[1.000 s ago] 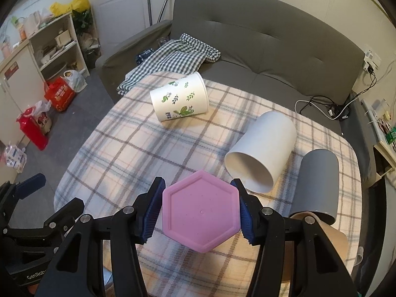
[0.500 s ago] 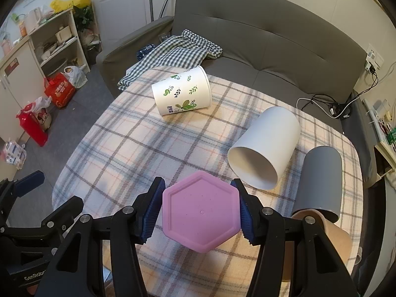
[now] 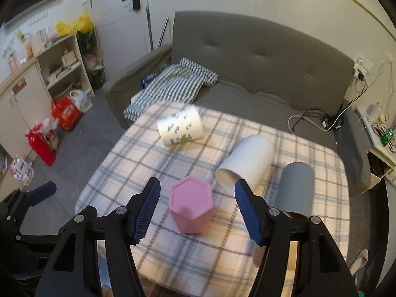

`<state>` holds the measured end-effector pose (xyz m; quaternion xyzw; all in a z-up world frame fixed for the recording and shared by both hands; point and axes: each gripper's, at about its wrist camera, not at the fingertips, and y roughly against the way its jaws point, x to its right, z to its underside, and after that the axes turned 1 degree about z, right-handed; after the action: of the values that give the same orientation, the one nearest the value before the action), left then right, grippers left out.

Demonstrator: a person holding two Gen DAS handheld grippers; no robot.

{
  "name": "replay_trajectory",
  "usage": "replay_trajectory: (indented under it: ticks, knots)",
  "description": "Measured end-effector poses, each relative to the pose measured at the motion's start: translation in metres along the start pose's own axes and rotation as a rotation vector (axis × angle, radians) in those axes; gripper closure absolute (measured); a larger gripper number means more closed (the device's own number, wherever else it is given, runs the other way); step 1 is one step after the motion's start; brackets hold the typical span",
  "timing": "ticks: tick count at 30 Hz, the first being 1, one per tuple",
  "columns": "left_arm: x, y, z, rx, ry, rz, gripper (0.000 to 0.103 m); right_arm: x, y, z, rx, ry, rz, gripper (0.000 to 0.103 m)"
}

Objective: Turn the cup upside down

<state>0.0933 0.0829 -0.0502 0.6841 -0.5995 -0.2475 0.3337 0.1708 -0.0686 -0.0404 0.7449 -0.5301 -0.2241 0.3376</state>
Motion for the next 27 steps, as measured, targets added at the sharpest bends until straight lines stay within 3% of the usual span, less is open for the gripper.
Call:
replay_trajectory:
  ticks: [11, 27]
  knots:
    - [0.039, 0.06, 0.011, 0.15, -0.037, 0.029, 0.012, 0.037, 0.096, 0.032, 0.149, -0.046, 0.039, 0.04]
    - [0.063, 0.078, 0.065, 0.319, -0.059, -0.016, 0.012, 0.061, 0.114, 0.116, 0.19, -0.104, 0.069, 0.038]
